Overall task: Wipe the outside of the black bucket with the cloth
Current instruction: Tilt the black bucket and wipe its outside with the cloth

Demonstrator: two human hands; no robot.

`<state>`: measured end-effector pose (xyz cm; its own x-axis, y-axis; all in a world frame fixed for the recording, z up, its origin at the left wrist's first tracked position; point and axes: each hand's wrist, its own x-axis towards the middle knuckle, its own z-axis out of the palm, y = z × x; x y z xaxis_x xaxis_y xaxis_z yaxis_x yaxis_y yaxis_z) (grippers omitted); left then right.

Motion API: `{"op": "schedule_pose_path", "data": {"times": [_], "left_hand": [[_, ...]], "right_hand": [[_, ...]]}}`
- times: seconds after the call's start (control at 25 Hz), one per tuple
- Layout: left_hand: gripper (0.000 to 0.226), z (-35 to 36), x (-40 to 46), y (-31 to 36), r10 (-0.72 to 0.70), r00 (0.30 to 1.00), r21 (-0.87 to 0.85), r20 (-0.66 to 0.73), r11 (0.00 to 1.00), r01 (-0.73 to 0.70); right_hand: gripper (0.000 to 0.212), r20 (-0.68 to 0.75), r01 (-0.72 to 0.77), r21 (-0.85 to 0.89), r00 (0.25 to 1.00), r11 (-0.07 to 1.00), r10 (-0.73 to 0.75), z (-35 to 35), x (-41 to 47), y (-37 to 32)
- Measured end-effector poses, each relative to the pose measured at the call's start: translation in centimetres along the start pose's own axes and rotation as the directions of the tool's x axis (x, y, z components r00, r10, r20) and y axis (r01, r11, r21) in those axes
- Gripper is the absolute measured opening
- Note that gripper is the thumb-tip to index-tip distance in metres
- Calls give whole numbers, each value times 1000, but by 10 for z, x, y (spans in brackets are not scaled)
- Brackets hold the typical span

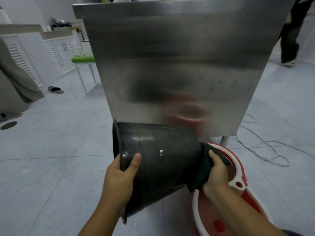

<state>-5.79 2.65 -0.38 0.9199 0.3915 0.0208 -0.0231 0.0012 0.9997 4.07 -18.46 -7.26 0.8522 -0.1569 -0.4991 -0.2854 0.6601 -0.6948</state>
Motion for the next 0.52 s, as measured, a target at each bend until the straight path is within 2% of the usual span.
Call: {"op": "schedule_pose_path", "data": {"times": [0.08, 0.16, 0.24, 0.32, 0.36, 0.4, 0.48, 0.52], "left_hand": [[30, -2, 0, -3, 0, 999, 74, -43, 997, 3], [29, -4, -1, 0, -15, 997, 119, 76, 993, 6], [32, -1, -1, 1, -23, 992, 148, 122, 989, 4], [39, 7, -1, -6, 32, 999, 171, -15, 985, -29], [46, 11, -2, -10, 53, 995, 184, -86, 982, -36], [53, 14, -2, -13, 48, 990, 181, -134, 983, -23], [56, 15, 2, -17, -4, 982, 132, -187, 991, 29], [53, 14, 4, -19, -27, 980, 105, -199, 993, 49]], "right_hand": [[38, -18, 28, -6, 999, 1000, -28, 2, -1, 6], [60, 2, 31, 18, 1000, 999, -31, -1, 9, 2], [67, 35, 25, -21, 999, 999, -25, 0, 14, -3], [58, 25, 139, -221, 990, 965, -137, 6, 9, 10], [57, 29, 246, -355, 967, 902, -253, 8, 2, 19], [62, 101, 374, -456, 923, 807, -371, 7, -6, 33], [66, 372, 647, -538, 757, 540, -537, -3, -19, 60], [69, 487, 712, -554, 698, 432, -526, -9, -21, 73]]}}
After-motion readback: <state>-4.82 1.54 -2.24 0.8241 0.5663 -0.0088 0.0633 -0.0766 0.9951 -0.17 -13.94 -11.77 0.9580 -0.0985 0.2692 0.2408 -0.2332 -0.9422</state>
